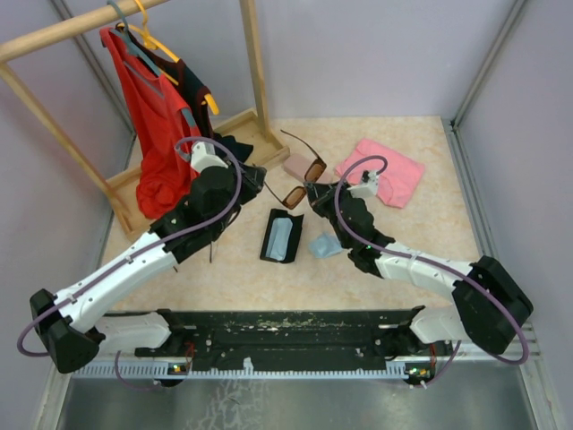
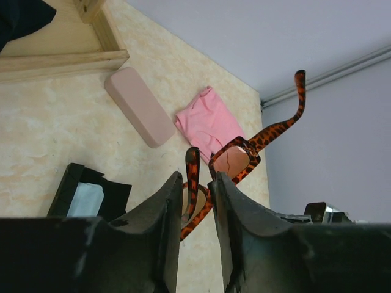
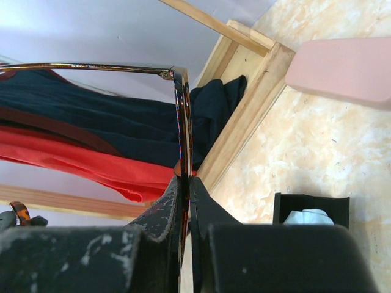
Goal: Organize the sunglasses
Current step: Fold the sunglasses.
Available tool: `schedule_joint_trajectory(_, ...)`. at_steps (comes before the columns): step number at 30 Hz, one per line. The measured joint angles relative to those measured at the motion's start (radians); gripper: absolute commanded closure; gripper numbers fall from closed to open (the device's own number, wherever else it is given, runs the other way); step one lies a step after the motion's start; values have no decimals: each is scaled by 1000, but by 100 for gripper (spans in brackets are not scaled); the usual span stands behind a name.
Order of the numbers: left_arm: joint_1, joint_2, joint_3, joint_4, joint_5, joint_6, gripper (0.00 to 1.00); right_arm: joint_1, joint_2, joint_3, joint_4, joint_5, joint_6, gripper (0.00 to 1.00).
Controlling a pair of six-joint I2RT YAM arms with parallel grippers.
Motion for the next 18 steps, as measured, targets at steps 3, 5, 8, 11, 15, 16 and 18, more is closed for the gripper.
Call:
schedule_joint_trajectory(3,0,-28,-35,51,23,31,46,-3,0,0,-7,0,0,100)
schedule_joint_trajectory(5,0,-44,-49,82,41,53,40,-6,-2,0,-13,1,-1,100)
schedule_joint_trajectory(8,0,-65,-57,114,72,88,37,-11,-9,0,-31,6,-6,100)
schedule_joint_trajectory(11,0,-101,-69,133,106,140,37,-24,-37,-2,-61,20,-24,100)
schedule_joint_trajectory(15,0,-166,-107,145,139,227,46,-50,-126,-16,-129,56,-71,100)
schedule_joint_trajectory(16,0,-183,-122,149,151,257,49,-57,-146,-16,-149,59,-82,100)
schedule_joint_trajectory(18,0,-216,-161,166,176,332,59,-77,-197,-16,-201,64,-102,100)
